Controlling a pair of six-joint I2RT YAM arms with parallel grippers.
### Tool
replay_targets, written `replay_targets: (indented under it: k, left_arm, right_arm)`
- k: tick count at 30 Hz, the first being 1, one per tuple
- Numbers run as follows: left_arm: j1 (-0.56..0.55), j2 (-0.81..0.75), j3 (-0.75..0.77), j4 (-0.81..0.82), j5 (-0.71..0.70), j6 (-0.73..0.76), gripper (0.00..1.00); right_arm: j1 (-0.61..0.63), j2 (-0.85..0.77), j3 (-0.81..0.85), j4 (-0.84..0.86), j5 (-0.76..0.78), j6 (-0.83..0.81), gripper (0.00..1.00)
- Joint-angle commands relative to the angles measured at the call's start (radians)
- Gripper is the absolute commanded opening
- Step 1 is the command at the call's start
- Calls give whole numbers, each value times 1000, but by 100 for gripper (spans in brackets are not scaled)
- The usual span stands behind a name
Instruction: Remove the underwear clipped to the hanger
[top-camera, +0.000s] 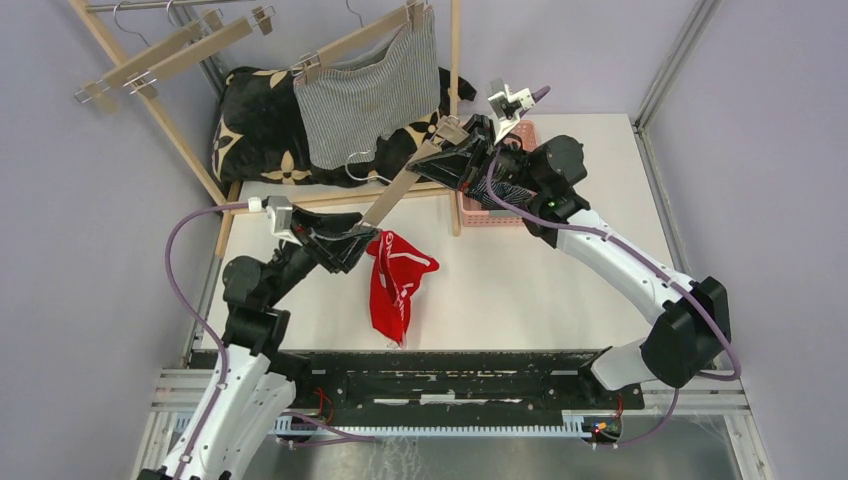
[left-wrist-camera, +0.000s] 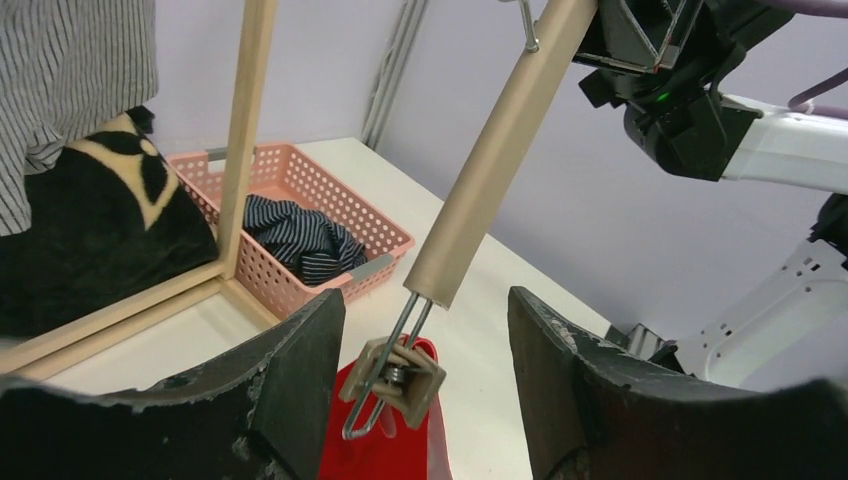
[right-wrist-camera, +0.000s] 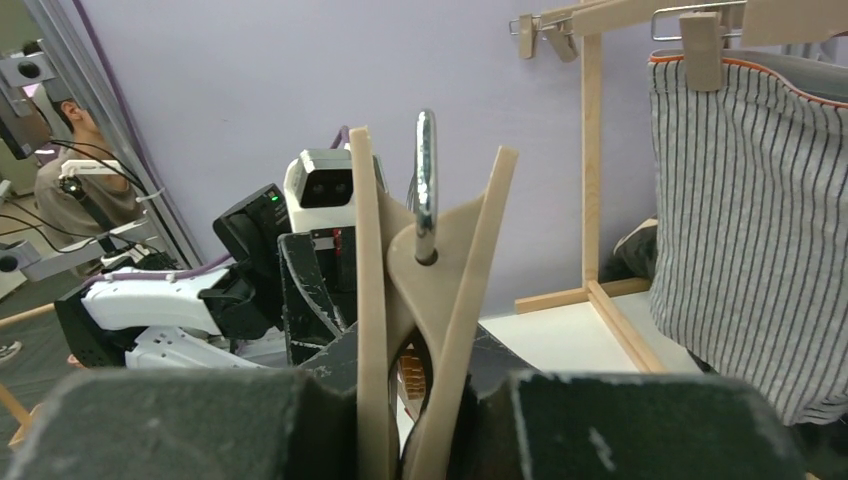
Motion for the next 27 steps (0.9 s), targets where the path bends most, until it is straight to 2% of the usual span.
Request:
replay_targets:
  k: [1, 8, 14, 18, 22, 26, 27]
  left_arm:
    - [-3, -38, 30, -83, -45, 93, 68]
    - [-3, -9, 14, -45, -3, 70, 67]
    - [-5, 19, -25, 53, 64, 25, 66]
    - [-5, 24, -38, 108, 90, 17, 60]
    - [-4, 36, -44, 160, 121, 1, 44]
    - [-5, 45, -38, 181, 127, -8, 5]
    - [-4, 43, -40, 184, 117, -10, 3]
  right_arm:
    - [2, -53, 36, -10, 50, -58, 1]
    - [2, -63, 32, -19, 74, -63, 1]
    - [3, -58, 46, -11, 79, -50, 1]
    - [2, -56, 47, -10, 82, -46, 1]
    - [2, -53, 42, -7, 84, -39, 1]
    - [2, -49, 42, -9, 79, -34, 1]
    - [2, -49, 42, -8, 79, -34, 1]
